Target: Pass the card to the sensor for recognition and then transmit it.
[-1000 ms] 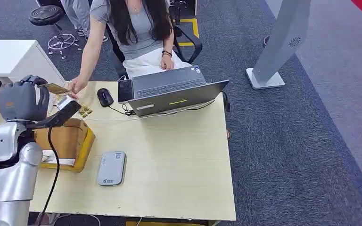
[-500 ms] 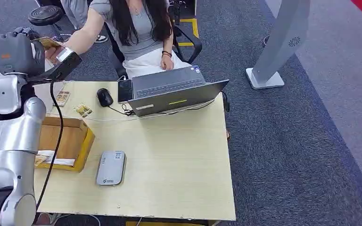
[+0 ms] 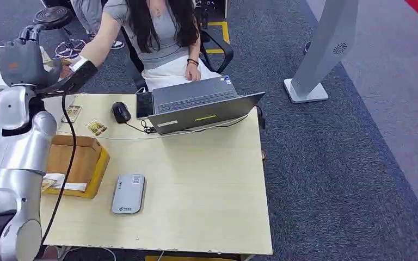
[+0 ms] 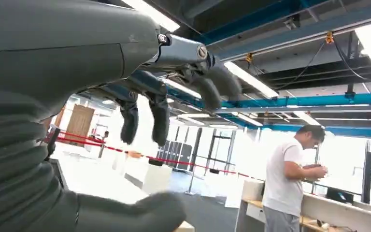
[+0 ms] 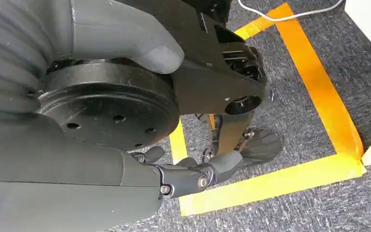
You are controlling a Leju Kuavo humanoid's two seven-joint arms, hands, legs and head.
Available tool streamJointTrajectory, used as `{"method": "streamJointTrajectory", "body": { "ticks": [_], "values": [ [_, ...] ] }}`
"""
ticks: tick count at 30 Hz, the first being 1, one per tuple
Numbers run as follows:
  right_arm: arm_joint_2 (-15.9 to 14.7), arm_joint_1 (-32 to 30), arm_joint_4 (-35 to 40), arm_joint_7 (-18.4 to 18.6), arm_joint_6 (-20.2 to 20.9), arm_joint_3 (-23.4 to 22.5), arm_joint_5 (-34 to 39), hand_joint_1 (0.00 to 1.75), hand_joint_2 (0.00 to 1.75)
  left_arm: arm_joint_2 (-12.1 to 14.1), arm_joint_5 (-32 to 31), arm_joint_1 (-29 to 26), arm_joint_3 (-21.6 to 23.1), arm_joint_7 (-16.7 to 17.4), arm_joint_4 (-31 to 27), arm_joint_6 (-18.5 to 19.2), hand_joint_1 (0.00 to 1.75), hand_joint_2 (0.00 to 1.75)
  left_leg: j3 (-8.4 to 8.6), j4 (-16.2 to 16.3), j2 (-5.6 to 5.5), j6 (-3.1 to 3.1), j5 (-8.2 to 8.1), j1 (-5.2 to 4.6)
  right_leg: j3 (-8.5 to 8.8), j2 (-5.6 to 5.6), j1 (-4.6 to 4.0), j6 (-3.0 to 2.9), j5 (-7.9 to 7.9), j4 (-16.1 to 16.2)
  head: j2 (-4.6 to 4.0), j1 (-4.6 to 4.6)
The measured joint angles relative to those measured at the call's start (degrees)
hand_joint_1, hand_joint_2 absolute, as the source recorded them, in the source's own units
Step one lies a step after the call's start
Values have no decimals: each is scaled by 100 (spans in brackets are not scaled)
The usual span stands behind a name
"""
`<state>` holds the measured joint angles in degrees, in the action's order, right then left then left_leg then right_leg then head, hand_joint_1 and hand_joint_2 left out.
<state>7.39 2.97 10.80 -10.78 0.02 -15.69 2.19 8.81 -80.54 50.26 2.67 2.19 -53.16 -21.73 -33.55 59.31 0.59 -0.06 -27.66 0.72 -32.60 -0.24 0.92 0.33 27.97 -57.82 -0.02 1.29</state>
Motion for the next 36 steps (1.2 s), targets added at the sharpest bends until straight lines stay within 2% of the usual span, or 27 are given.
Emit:
{"method": "streamJointTrajectory", "body": {
  "ticks": [12,13,15,18,23,24,26,27,28,29,32,35,36],
  "values": [
    [0,-1,0,0,-11,0,-35,0,175,39,37,-38,0,0,74,0,0,175,-2,0,-1,0,0,0,0,-1,0,0,0,0,0,0],
    [0,-1,0,0,-20,0,-41,0,175,44,80,-63,0,-15,74,2,0,0,-2,0,-1,0,0,0,0,-1,0,0,0,0,0,0],
    [0,-2,0,-17,-24,-2,-39,0,175,44,255,-146,0,-153,68,74,0,0,-2,0,-2,0,0,0,0,-2,0,0,0,0,0,0],
    [0,-4,0,-81,-37,-18,2,0,175,92,860,-498,0,-567,-252,225,0,0,-3,-3,4,0,-1,0,2,2,0,0,0,-1,0,-2],
    [0,-34,0,-199,-37,-203,210,0,175,238,3099,-1926,-257,-1544,-1834,402,0,0,-2,-11,25,-6,-16,-3,4,23,2,2,13,-3,0,-4],
    [7,-43,0,-234,-37,-258,265,0,175,260,3630,-2345,-396,-1710,-2192,560,0,175,8,-13,34,-8,-25,-5,5,32,3,-1,18,0,0,-11],
    [20,-66,0,-295,-46,-387,359,0,175,269,4927,-3409,-792,-2112,-2957,1125,0,175,38,-16,79,-19,-53,-9,9,76,9,-7,30,-2,0,-9],
    [28,-89,0,-350,-46,-468,402,0,175,232,5624,-3943,-1094,-2447,-3369,1533,0,175,43,-15,94,-13,-61,-6,7,94,8,-7,37,-1,0,15],
    [31,-120,0,-369,-50,-523,433,0,175,160,5911,-4327,-1301,-2641,-3566,1749,0,175,28,-11,90,-12,-61,3,4,89,5,-3,42,1,0,28],
    [28,-137,0,-396,-63,-582,450,0,175,92,6114,-4645,-1515,-2811,-3771,1946,0,175,18,-11,67,-11,-60,6,6,67,0,-4,47,2,0,2],
    [28,-137,0,-450,-87,-748,483,0,175,-267,6382,-5510,-2305,-3329,-4309,3112,0,175,27,-12,64,-6,-66,-3,11,60,3,-4,56,3,0,-2],
    [22,-143,2,-535,-103,-907,510,0,175,-758,6740,-5959,-3187,-3602,-4546,4468,0,175,19,-11,46,-4,-67,0,12,41,1,1,59,6,0,-9],
    [15,-142,2,-536,-103,-949,511,0,175,-870,6789,-6049,-3417,-3639,-4614,4685,0,175,22,-11,46,-4,-67,-1,14,40,2,1,59,6,0,-9]
  ]
}}
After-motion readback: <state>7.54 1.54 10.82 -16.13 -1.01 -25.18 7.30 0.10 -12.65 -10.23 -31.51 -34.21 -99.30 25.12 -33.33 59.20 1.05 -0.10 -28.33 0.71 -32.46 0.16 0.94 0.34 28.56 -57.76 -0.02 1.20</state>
